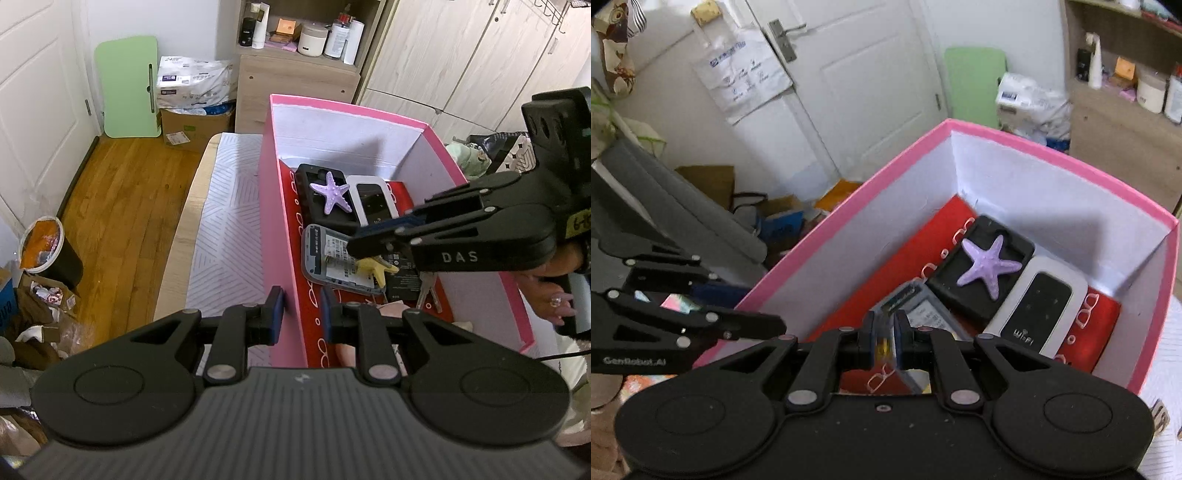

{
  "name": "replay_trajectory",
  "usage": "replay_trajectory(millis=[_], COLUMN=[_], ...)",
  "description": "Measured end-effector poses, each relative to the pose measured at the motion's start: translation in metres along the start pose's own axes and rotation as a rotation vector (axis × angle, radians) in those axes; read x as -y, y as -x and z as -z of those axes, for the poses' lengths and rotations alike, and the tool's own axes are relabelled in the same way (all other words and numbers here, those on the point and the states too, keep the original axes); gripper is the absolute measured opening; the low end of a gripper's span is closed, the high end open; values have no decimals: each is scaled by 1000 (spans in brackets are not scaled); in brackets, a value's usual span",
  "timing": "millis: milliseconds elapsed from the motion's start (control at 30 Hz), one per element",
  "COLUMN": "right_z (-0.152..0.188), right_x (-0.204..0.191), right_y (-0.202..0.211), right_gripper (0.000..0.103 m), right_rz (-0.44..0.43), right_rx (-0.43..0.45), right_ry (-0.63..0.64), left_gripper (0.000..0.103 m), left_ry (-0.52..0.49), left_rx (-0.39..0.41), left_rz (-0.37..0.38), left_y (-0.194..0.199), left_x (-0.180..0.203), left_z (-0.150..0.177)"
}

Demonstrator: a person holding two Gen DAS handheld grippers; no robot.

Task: Organize rigid objects
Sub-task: 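Carry the AA battery into the box and release it, then return the right tool to the bed and grasp the second AA battery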

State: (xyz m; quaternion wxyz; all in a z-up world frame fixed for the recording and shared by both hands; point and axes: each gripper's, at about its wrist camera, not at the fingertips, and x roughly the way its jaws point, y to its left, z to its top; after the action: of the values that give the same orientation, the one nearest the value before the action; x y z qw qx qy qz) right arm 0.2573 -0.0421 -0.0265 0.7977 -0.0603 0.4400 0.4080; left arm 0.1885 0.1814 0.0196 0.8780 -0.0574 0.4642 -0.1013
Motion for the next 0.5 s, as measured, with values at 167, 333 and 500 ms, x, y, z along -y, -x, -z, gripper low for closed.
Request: replay_trajectory(millis=[167,333,500], right_z=[2,21,50], right_x=[-2,7,32], right_y=[16,64,110], right_gripper=[16,16,16], right_rz=[24,26,104], right_rx=[62,162,239], right_ry=[9,-21,-78], left_gripper=[18,18,19], left_ry=[0,8,11], left_rx=[-1,2,6], left_rz=[0,3,2], left_y=[0,0,0], left_x=[1,-1,-1], left_z=[0,0,1])
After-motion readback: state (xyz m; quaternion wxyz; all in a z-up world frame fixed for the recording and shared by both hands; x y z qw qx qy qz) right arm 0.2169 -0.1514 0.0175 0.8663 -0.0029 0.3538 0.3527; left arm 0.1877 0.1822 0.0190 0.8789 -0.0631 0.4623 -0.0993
